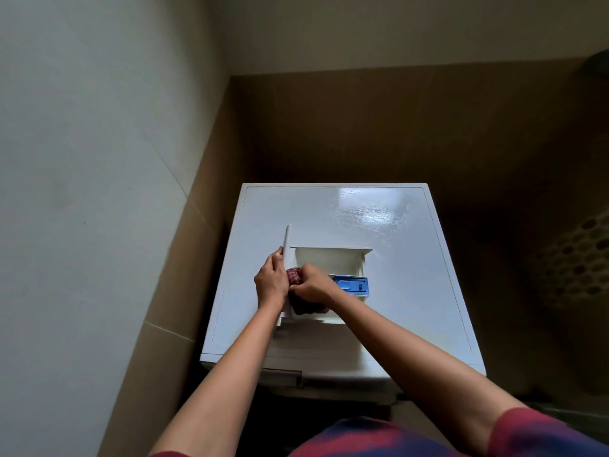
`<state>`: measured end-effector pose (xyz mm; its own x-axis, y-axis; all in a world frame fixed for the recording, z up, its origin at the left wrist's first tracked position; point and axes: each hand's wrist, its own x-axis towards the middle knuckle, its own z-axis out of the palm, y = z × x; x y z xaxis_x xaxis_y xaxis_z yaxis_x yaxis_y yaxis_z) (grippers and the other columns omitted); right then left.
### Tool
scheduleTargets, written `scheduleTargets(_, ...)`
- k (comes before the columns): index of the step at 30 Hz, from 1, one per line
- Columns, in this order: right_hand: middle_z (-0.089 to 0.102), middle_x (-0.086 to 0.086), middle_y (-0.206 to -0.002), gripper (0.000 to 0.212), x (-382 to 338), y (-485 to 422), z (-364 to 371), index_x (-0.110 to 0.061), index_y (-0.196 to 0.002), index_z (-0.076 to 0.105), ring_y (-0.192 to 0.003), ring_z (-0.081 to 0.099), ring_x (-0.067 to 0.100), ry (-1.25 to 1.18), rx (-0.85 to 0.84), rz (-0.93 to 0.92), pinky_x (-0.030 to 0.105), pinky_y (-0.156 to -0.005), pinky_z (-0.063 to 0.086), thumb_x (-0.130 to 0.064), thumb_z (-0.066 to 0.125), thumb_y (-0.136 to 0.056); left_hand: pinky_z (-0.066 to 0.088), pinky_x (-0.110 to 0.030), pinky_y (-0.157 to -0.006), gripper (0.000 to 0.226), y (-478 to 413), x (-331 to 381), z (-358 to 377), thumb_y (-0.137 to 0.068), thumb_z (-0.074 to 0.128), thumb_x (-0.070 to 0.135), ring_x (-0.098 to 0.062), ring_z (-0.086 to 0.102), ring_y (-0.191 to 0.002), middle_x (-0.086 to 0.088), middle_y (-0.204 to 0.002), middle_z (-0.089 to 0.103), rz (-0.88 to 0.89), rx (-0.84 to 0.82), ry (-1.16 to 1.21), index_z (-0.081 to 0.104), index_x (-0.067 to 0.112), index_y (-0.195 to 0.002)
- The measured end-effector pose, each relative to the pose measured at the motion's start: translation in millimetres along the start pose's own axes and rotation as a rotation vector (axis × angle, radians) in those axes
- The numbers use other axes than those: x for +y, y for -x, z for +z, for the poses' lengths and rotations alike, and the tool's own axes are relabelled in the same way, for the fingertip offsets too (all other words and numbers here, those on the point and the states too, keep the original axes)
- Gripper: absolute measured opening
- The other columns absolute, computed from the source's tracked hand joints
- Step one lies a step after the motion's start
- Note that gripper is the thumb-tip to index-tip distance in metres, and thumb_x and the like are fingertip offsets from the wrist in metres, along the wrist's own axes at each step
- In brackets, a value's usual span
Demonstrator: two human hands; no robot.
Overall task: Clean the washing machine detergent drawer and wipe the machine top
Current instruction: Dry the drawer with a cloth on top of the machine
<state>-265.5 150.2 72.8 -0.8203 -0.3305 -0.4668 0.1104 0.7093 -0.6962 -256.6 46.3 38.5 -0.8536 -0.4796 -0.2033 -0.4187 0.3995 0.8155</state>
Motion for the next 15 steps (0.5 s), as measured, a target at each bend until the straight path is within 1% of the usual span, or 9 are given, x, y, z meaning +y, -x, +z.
scheduleTargets(1,0.050,0.013,-0.070,0.021,3,2,2,-0.010,-0.064,0.044,-0.068,0.047,0.023,-0.027,0.032,0.007,0.030,-0.057,0.034,-0.012,0.059,-0.079,0.045,-0.035,-0.093,0.040,0,0,1,-0.103,0.030,0.033,-0.030,0.056,-0.114,-0.011,-0.127,0.062,-0.003,-0.002,0.001,0.060,0.021,-0.127)
scheduleTargets(2,0.056,0.013,-0.077,0.012,6,3,6,-0.008,-0.075,0.051,-0.074,0.052,0.025,-0.046,0.075,0.001,0.031,-0.062,0.039,-0.014,0.062,-0.078,0.046,-0.034,-0.091,0.041,0,0,1,-0.103,0.030,0.033,-0.030,0.056,-0.113,-0.012,-0.126,0.063,-0.005,-0.001,0.001,0.061,0.020,-0.127)
scheduleTargets(4,0.064,0.013,-0.098,0.028,15,5,12,-0.006,-0.104,0.055,-0.090,0.059,0.029,-0.094,0.148,-0.015,0.034,-0.076,0.046,-0.015,0.064,-0.079,0.044,-0.031,-0.089,0.040,-1,0,1,-0.103,0.030,0.032,-0.030,0.056,-0.113,-0.012,-0.125,0.063,-0.010,0.002,0.006,0.061,0.020,-0.126)
scheduleTargets(6,0.064,0.017,-0.105,0.038,27,7,9,-0.008,-0.118,0.050,-0.093,0.060,0.029,-0.252,0.097,-0.054,0.039,-0.084,0.050,-0.007,0.063,-0.082,0.043,-0.031,-0.090,0.040,0,-1,0,-0.103,0.030,0.032,-0.029,0.055,-0.114,-0.011,-0.126,0.063,-0.008,0.000,0.011,0.060,0.020,-0.127)
scheduleTargets(7,0.063,0.019,-0.104,0.041,34,9,3,-0.007,-0.122,0.048,-0.090,0.060,0.028,-0.384,0.024,-0.070,0.040,-0.084,0.051,0.000,0.061,-0.083,0.043,-0.031,-0.091,0.040,0,-1,0,-0.104,0.030,0.033,-0.029,0.055,-0.115,-0.010,-0.127,0.062,-0.005,-0.005,0.015,0.059,0.021,-0.128)
scheduleTargets(9,0.060,0.019,-0.104,0.044,51,10,-15,-0.003,-0.127,0.045,-0.090,0.060,0.025,-0.652,-0.079,-0.107,0.036,-0.083,0.054,0.012,0.055,-0.086,0.043,-0.029,-0.093,0.040,2,-1,0,-0.103,0.030,0.034,-0.026,0.054,-0.118,-0.007,-0.130,0.061,-0.004,-0.014,0.035,0.058,0.021,-0.130)
scheduleTargets(11,0.059,0.017,-0.107,0.044,60,7,-31,0.001,-0.128,0.045,-0.093,0.059,0.025,-0.777,0.002,-0.136,0.034,-0.085,0.052,0.016,0.050,-0.087,0.042,-0.029,-0.096,0.041,2,0,-1,-0.103,0.031,0.034,-0.024,0.053,-0.120,-0.004,-0.131,0.060,-0.010,-0.017,0.050,0.058,0.022,-0.131)
scheduleTargets(13,0.059,0.017,-0.112,0.042,58,-1,-41,-0.003,-0.125,0.050,-0.099,0.059,0.026,-0.735,0.123,-0.137,0.035,-0.088,0.051,0.014,0.050,-0.087,0.043,-0.031,-0.096,0.041,2,0,-2,-0.103,0.030,0.035,-0.024,0.054,-0.120,-0.004,-0.131,0.060,-0.014,-0.019,0.050,0.057,0.023,-0.132)
scheduleTargets(15,0.058,0.015,-0.120,0.043,46,-13,-44,-0.011,-0.126,0.052,-0.106,0.059,0.028,-0.551,0.203,-0.118,0.033,-0.088,0.052,0.006,0.053,-0.087,0.043,-0.030,-0.095,0.041,3,0,-1,-0.103,0.030,0.036,-0.025,0.054,-0.119,-0.005,-0.132,0.060,-0.019,-0.021,0.055,0.057,0.023,-0.132)
